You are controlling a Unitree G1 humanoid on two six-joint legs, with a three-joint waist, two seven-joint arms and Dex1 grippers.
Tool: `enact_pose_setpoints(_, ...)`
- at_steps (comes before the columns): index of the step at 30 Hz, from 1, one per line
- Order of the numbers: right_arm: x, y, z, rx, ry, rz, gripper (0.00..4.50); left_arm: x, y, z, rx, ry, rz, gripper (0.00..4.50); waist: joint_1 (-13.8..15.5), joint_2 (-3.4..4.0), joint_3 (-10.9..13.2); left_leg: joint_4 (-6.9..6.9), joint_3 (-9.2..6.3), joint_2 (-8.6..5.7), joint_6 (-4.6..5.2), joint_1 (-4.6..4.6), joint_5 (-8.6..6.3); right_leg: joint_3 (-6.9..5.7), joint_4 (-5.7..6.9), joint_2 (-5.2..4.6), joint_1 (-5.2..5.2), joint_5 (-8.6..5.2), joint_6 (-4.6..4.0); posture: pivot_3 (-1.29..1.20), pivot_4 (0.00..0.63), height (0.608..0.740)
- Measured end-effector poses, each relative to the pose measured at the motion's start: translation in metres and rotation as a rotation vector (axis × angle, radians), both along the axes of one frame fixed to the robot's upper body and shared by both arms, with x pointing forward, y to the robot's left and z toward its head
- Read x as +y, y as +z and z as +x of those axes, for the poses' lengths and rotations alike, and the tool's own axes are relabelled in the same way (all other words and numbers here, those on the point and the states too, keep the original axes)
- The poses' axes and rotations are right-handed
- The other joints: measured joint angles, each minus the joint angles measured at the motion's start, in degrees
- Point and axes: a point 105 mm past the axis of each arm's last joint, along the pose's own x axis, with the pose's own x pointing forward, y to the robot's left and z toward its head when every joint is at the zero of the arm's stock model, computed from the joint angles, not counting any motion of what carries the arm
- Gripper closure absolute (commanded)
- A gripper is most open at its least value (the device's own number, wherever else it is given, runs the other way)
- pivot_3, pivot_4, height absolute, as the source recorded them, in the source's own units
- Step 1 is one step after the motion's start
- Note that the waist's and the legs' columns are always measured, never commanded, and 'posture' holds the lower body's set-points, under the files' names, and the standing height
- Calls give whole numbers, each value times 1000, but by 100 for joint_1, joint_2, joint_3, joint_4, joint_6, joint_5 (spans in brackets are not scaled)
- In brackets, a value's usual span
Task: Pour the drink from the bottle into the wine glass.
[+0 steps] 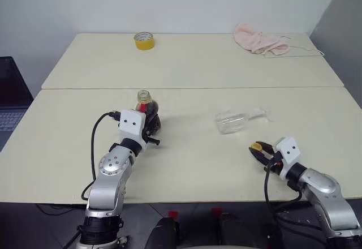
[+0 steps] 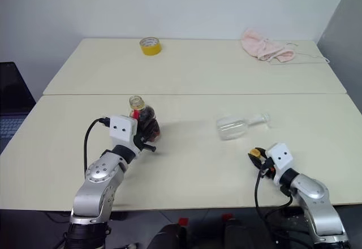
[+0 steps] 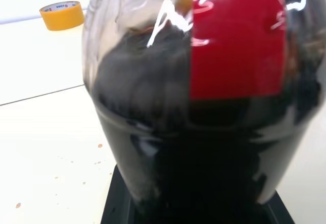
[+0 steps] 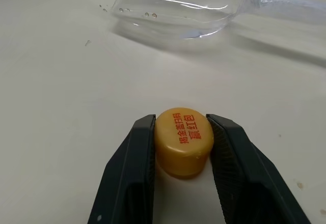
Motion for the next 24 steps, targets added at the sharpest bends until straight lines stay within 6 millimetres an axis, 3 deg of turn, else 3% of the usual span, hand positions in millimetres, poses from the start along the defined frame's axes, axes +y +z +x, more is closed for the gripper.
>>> enact_pose_setpoints(7,-12,3,1,20,13,-42,301,0,0,0,0,1,0,3755,14,-1,-1,-4,-8,0,0,10,0,-8,-26,0,26,0,0,0,150,740)
enact_pose_setpoints(18,1,9,-19,182,177,21,259,1,0,0,-1,5,0,3755,21,-1,-1,-2,-9,0,0,8,0,-7,-28,0,27,0,1,0,150,740)
enact_pose_setpoints(24,19,50,-10,77,271,13,259,7,2,1,-7,23,-3,3755,23,-2,-1,-2,-10,1,0,6,0,-11,-29,2,27,1,1,0,150,740)
